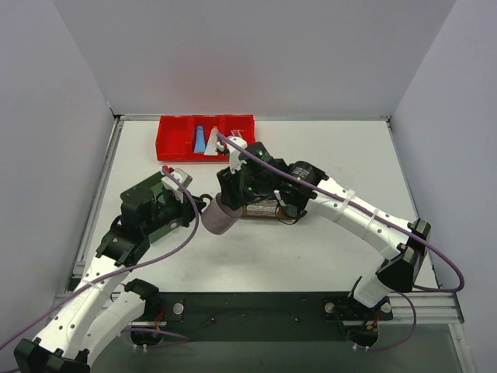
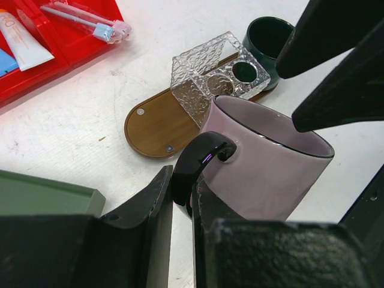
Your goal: Prepare toiletry sets of a toothbrush and toothpaste on the tray
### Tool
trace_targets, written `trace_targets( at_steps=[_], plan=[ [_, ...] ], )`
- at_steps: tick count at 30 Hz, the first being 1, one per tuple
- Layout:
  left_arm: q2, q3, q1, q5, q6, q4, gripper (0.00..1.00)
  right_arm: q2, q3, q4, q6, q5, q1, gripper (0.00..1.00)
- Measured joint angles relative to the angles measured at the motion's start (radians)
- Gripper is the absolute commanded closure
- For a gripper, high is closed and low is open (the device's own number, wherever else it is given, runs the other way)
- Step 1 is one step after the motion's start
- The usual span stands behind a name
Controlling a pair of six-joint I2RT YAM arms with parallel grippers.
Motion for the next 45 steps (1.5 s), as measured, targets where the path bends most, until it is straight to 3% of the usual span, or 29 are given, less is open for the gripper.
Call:
trace_targets(
  at_steps=[11,30,41,45],
  plan=[
    [0.001,0.000,0.000,-0.035,0.003,-0.012,1.00,-0.005,-0.010,0.002,0.010,-0.040,-0.001,0.59],
    [0.000,-0.013,0.000,-0.038,0.004,-0.026,1.00,0.069,-0.009,0.005,0.027,-0.179,0.012,0.81],
    [-0.020,-0.013,0.000,-0.039,0.002,-0.026,1.00,0.082,-0.009,0.019,0.054,-0.232,0.013,0.81],
    [-0.024,-0.013,0.000,-0.039,0.002,-0.026,1.00,0.083,-0.009,0.019,0.062,-0.244,0.013,0.87]
  ],
)
